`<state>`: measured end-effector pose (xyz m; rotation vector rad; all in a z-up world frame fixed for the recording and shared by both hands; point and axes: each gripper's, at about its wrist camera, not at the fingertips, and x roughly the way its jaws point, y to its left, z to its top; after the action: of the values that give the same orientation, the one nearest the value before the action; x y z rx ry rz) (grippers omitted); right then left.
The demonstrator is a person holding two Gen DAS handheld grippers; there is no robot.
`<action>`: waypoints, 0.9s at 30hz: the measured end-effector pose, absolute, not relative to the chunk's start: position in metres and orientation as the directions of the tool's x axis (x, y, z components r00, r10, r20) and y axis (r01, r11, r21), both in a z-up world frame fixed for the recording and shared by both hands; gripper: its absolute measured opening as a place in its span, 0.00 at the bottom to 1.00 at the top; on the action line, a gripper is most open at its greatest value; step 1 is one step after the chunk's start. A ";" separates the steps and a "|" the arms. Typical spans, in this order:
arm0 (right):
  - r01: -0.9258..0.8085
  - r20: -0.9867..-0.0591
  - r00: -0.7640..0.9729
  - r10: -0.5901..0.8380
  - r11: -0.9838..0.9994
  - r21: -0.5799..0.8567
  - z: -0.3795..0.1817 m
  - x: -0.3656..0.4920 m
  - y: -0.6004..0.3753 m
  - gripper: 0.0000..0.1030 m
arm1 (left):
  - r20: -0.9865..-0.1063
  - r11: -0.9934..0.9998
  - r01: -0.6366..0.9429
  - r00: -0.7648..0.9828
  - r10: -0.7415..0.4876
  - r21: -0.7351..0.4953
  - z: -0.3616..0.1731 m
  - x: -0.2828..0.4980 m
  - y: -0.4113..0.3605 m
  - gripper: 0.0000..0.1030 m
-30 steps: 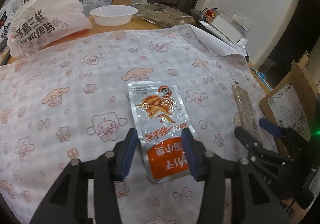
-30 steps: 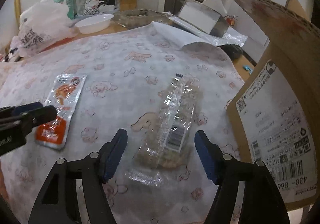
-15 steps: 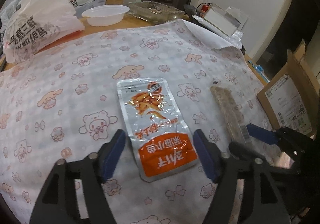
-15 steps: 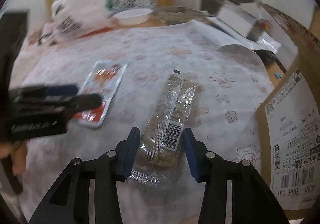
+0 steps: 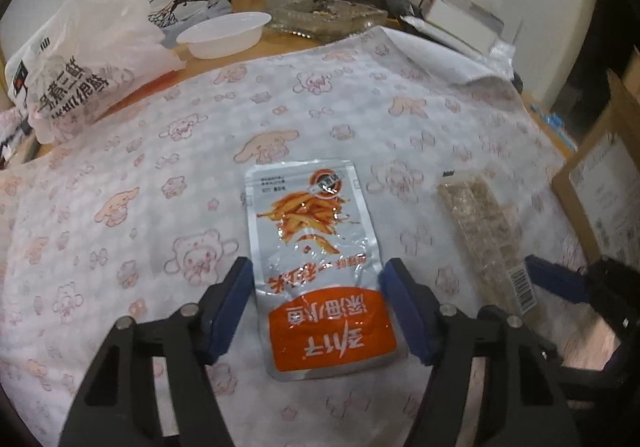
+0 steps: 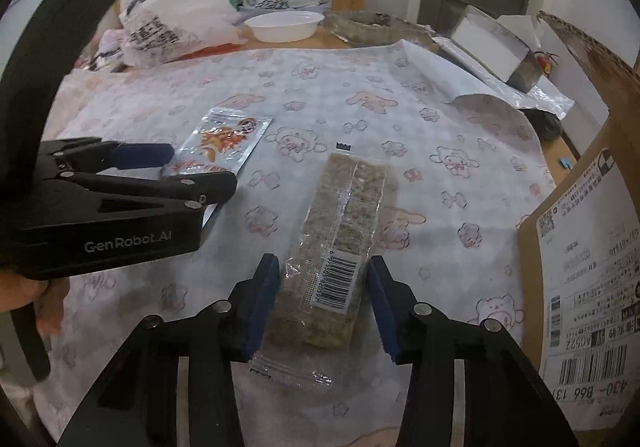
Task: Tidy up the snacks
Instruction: 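Carry both snacks into the box and open both grippers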
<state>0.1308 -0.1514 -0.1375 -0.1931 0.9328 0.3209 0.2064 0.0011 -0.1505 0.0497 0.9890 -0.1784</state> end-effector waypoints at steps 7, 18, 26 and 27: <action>-0.465 -0.825 0.500 0.265 0.885 0.003 -0.136 0.096 -0.152 0.42 | -0.841 0.983 0.177 0.523 -0.140 -0.054 -0.148 0.160 0.015 0.62; -0.423 -0.774 0.588 0.235 0.905 -0.047 -0.140 0.094 -0.138 0.36 | -0.825 0.991 0.109 0.552 -0.122 -0.073 -0.137 0.115 0.040 0.62; -0.457 -0.732 0.622 0.278 0.888 -0.051 -0.105 0.072 -0.131 0.36 | -0.769 0.993 0.090 0.628 -0.116 -0.077 -0.093 0.092 0.048 0.63; -0.465 -0.717 0.637 0.284 0.883 -0.063 -0.095 0.067 -0.129 0.36 | -0.760 0.993 0.090 0.640 -0.116 -0.076 -0.085 0.089 0.048 0.63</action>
<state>0.0666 -0.1292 -0.0950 -0.2527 0.7699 0.4331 0.0887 0.0484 -0.0855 -0.0325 0.8686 -0.1173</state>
